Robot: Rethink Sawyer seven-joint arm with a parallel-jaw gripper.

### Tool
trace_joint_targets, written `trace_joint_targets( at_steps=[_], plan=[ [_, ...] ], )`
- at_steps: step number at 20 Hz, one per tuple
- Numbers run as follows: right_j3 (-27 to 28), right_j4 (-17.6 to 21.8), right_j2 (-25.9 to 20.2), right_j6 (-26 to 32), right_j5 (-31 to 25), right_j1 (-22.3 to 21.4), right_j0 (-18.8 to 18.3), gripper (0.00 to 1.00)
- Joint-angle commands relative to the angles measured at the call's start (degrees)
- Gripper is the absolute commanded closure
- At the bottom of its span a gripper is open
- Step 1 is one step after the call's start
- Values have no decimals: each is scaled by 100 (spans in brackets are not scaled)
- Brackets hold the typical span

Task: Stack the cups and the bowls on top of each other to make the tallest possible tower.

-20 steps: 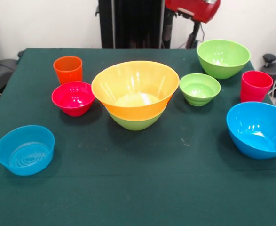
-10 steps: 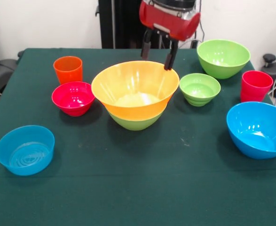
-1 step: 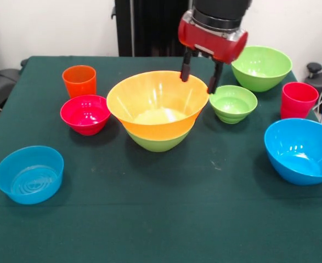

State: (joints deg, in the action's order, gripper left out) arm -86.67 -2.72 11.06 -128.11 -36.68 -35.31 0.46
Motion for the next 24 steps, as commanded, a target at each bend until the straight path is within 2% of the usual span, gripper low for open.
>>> trace_joint_targets(
  at_steps=[1, 5, 11, 16, 20, 24],
  plan=[
    [107, -194, -320, -916, -84, 301, 167, 0],
    [334, -218, -178, -908, -109, 547, 148, 0],
    [501, -208, -68, -761, -660, 348, 146, 0],
    [711, -335, 19, -1068, -657, 543, 328, 0],
    [808, -443, 182, -1236, -1018, 450, 543, 0],
    [702, -466, 378, -1258, -974, 409, 750, 0]
  ],
)
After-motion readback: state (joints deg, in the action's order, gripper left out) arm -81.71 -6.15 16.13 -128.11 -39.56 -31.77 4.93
